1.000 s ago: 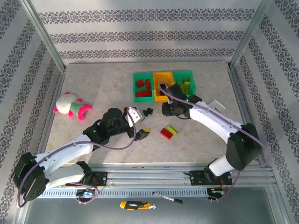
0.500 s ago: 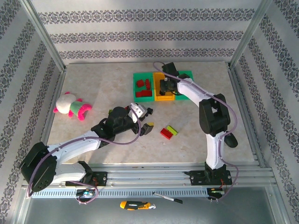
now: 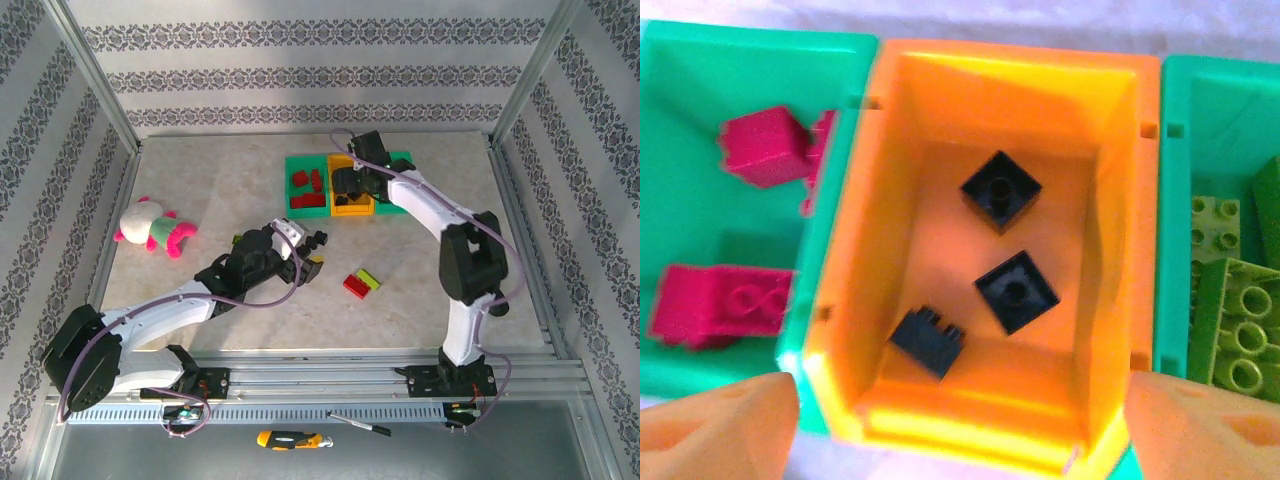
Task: Sort the legos into containers by color
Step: Place the lego in the container, then move the lego to the center of the table.
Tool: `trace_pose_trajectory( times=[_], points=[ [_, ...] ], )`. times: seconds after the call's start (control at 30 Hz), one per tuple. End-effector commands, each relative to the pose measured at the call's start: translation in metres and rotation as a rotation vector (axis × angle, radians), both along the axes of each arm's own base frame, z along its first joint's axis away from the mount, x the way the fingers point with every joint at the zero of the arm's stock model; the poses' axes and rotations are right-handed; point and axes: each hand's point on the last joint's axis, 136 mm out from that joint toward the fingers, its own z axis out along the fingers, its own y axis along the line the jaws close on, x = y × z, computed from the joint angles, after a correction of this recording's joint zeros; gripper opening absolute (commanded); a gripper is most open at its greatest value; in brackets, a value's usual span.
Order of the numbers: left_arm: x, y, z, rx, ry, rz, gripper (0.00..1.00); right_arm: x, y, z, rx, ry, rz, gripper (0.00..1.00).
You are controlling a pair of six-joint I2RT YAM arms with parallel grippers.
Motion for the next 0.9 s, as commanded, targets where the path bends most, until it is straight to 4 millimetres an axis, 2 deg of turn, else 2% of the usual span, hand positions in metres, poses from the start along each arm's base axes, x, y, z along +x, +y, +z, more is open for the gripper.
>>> trace_pose_trajectory(
  times=[0.0, 0.1, 0.2, 0.3, 0.37, 0.47, 0.57, 0.7, 0.87],
  points=[
    [0.013, 0.023, -0.001, 0.048, 0.062, 0.109, 0.99, -0.030, 0.018, 0.036, 0.048, -0.095, 0.090, 0.92],
    [0.022, 0.045, -0.012, 0.099, 0.123, 0.185, 0.99, -0.064, 0.027, 0.044, 0.064, -0.132, 0.156, 0.95],
    [0.033, 0.076, -0.022, 0.111, 0.189, 0.296, 0.99, -0.097, 0.043, 0.051, 0.086, -0.161, 0.244, 0.97],
    [0.039, 0.103, -0.032, 0.122, 0.264, 0.394, 0.99, -0.129, 0.065, 0.050, 0.119, -0.162, 0.362, 0.97],
    [0.043, 0.125, -0.040, 0.099, 0.327, 0.493, 1.00, -0.142, 0.079, 0.045, 0.117, -0.155, 0.419, 0.97],
    [0.042, 0.158, -0.056, 0.054, 0.447, 0.644, 0.99, -0.153, 0.099, 0.041, 0.107, -0.151, 0.490, 0.97],
    [0.040, 0.179, -0.071, 0.050, 0.519, 0.715, 0.99, -0.156, 0.120, 0.036, 0.108, -0.141, 0.543, 0.97],
    [0.050, 0.195, -0.090, 0.040, 0.597, 0.757, 0.99, -0.157, 0.146, 0.034, 0.121, -0.130, 0.593, 0.97],
    [0.078, 0.199, -0.113, 0.046, 0.678, 0.757, 0.94, -0.162, 0.165, 0.032, 0.128, -0.123, 0.638, 0.97]
  ],
)
